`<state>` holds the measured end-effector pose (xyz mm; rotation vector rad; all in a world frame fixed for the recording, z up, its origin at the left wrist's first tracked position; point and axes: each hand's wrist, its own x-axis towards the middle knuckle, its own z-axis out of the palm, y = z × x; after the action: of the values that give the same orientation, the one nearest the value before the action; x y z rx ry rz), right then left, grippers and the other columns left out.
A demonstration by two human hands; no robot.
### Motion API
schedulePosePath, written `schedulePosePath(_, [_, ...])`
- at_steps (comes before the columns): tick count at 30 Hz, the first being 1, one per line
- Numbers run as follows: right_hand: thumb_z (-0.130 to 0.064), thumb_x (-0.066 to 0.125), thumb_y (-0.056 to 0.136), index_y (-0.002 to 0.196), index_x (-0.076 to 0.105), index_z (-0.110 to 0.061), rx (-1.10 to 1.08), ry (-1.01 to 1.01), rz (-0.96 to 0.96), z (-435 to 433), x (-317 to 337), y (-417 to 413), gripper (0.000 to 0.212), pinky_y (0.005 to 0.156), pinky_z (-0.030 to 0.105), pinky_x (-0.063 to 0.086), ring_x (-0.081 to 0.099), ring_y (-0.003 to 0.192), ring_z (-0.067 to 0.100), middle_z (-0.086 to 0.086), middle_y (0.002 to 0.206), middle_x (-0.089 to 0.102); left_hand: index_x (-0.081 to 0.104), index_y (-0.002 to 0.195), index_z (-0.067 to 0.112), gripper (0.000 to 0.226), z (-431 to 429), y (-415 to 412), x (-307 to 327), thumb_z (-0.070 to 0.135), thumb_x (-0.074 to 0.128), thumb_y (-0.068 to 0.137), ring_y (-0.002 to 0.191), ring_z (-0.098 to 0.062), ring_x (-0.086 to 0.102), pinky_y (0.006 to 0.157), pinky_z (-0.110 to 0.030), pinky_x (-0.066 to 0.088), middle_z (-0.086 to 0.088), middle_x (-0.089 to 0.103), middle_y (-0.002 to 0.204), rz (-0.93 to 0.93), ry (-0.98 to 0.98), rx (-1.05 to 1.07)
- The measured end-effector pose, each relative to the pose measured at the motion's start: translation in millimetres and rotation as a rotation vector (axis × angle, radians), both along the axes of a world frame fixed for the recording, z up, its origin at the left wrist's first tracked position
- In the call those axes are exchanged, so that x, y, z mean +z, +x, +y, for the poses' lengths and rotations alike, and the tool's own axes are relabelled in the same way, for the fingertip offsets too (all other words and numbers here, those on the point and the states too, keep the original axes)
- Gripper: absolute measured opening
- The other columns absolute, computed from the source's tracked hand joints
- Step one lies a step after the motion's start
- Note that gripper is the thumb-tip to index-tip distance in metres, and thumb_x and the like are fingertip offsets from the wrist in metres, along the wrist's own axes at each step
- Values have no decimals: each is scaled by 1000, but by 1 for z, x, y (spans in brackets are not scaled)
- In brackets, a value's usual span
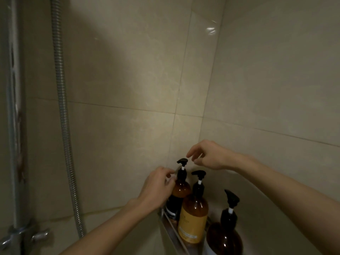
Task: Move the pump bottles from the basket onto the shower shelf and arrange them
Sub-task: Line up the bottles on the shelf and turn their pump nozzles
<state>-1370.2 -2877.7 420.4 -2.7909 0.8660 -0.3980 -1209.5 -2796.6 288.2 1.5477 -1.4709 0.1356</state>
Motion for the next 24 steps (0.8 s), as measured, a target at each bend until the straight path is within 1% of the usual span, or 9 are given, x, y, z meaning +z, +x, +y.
schedulePosePath(3, [-8, 57, 85, 110, 61, -30, -12, 42, 142, 11, 4, -13, 33, 89, 29, 48, 56, 102, 11, -4, 111, 60, 66, 108, 24, 24, 11, -8, -2, 22, 54, 88, 79, -2, 60, 74, -25, 54, 8, 66, 91, 55, 32, -74])
schedulePosePath(6, [-6, 59, 84, 114, 61, -25, -11, 73, 205, 19, -1, -17, 36, 85, 28, 50, 57, 103, 14, -1, 114, 61, 63, 111, 25, 27, 17, -19, -12, 20, 58, 85, 76, -10, 64, 69, -26, 54, 4, 67, 90, 145, 172, -189])
schedulePosePath(9, [-5, 61, 83, 115, 62, -20, -12, 65, 174, 20, -7, -18, 36, 73, 22, 53, 62, 89, 12, -1, 103, 64, 56, 115, 33, 40, 19, -32, -28, 35, 66, 76, 74, -4, 61, 61, -20, 52, 9, 59, 95, 143, 310, -305])
schedulePosePath(12, [-6, 63, 83, 112, 65, -20, -24, 52, 123, 18, -12, -18, 32, 74, 23, 54, 63, 80, 7, -3, 95, 65, 51, 111, 42, 47, 17, -40, -38, 45, 72, 68, 74, 0, 59, 61, -15, 49, 14, 58, 98, 202, 298, -294])
schedulePosePath(14, [-5, 64, 82, 110, 66, -22, -27, 40, 102, 15, -15, -18, 32, 79, 26, 53, 61, 82, 7, -3, 97, 65, 49, 110, 43, 49, 15, -44, -41, 41, 75, 68, 78, 1, 62, 68, -19, 54, 16, 61, 99, 254, 293, -285])
schedulePosePath(16, [-3, 64, 81, 107, 67, -22, -23, 27, 77, 13, -19, -19, 33, 80, 26, 52, 59, 85, 7, -4, 99, 65, 50, 123, 34, 58, 14, -45, -42, 38, 76, 71, 90, -5, 63, 81, -27, 56, 11, 63, 109, 267, 325, -286])
schedulePosePath(18, [-1, 64, 80, 106, 68, -22, -19, 14, 58, 10, -21, -19, 33, 79, 24, 51, 57, 86, 6, -6, 98, 64, 43, 136, 28, 69, 14, -43, -40, 35, 74, 75, 98, -14, 63, 87, -33, 54, 3, 61, 120, 252, 363, -287])
schedulePosePath(21, [-2, 65, 80, 105, 69, -24, -21, 12, 40, 6, -24, -18, 33, 79, 23, 50, 57, 88, 7, -7, 95, 62, 37, 141, 24, 71, 12, -39, -36, 30, 71, 79, 105, -15, 60, 92, -33, 52, 1, 56, 128, 221, 392, -301])
schedulePosePath(24, [-3, 65, 80, 104, 69, -26, -23, -8, 31, 3, -26, -17, 33, 78, 22, 48, 55, 88, 6, -10, 93, 61, 37, 140, 26, 78, 11, -42, -37, 38, 75, 73, 109, -11, 57, 93, -30, 51, 4, 53, 129, 204, 359, -271])
